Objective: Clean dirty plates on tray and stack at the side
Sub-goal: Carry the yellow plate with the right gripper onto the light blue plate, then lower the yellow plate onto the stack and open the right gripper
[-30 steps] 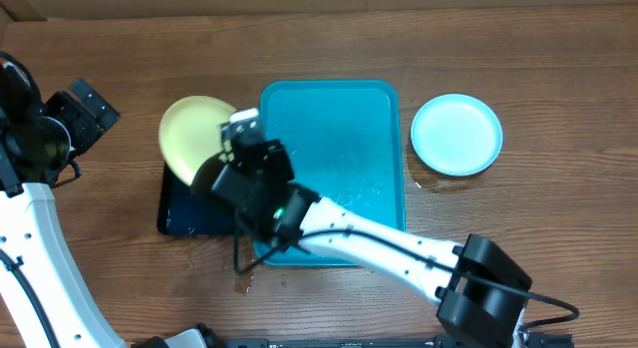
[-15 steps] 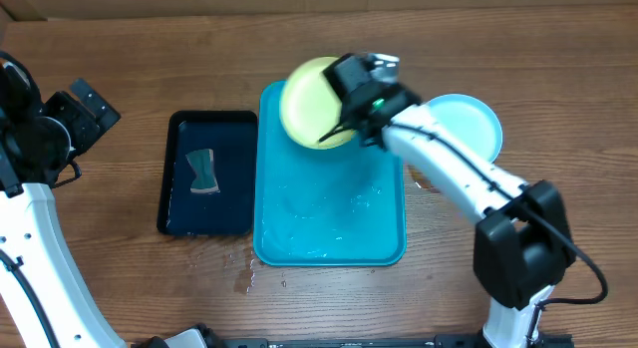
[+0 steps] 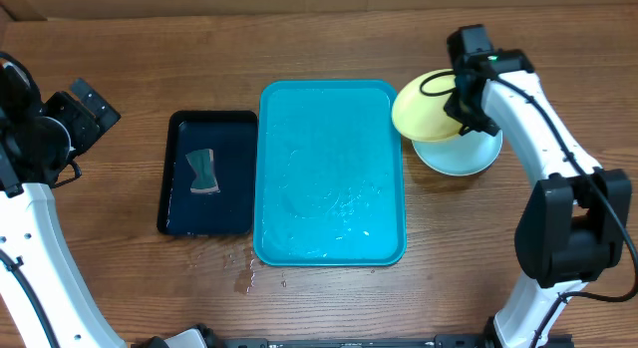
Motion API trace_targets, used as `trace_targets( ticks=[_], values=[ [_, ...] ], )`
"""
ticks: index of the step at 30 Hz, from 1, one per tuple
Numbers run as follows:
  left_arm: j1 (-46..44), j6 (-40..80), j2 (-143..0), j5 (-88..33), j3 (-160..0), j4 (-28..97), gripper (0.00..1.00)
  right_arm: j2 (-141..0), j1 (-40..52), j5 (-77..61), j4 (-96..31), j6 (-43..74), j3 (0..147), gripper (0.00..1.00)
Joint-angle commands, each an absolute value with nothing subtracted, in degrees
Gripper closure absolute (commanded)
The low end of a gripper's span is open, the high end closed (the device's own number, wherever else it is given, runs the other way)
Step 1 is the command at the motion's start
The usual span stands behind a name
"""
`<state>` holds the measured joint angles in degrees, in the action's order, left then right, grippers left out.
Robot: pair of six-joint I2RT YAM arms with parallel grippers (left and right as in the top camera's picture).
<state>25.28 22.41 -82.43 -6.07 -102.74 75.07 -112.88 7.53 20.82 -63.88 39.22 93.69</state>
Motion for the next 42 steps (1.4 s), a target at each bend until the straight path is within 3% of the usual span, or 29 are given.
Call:
trace_targets(
  ticks=[1, 10, 27, 34, 38, 42],
  values=[
    [25.5, 23.2, -82.6, -6.7, -103.1, 75.0, 0.0, -111.0, 5.0, 20.9, -64.4, 39.7, 92.0, 0.96],
    [25.5, 23.2, -82.6, -6.7, -103.1, 75.0, 0.0, -111.0, 1.8, 20.9, -64.2, 39.7, 84.7, 0.95],
    [25.5, 23.2, -82.6, -6.7, -103.1, 75.0, 0.0, -111.0, 1.8, 21.4, -64.6, 39.7, 83.9, 0.94],
    [25.5, 23.2, -82.6, -6.7, -103.1, 75.0, 0.0, -111.0, 1.8, 21.4, -64.3, 39.7, 83.9, 0.89],
    [25.5, 23.2, -82.6, -6.7, -103.1, 75.0, 0.0, -111.0, 1.7, 22.0, -64.3, 39.7, 84.1, 0.96],
    [25.5, 23.2, -82.6, -6.7, -103.1, 75.0, 0.0, -111.0, -0.2, 22.2, -64.6, 39.6, 84.1, 0.96]
  ],
)
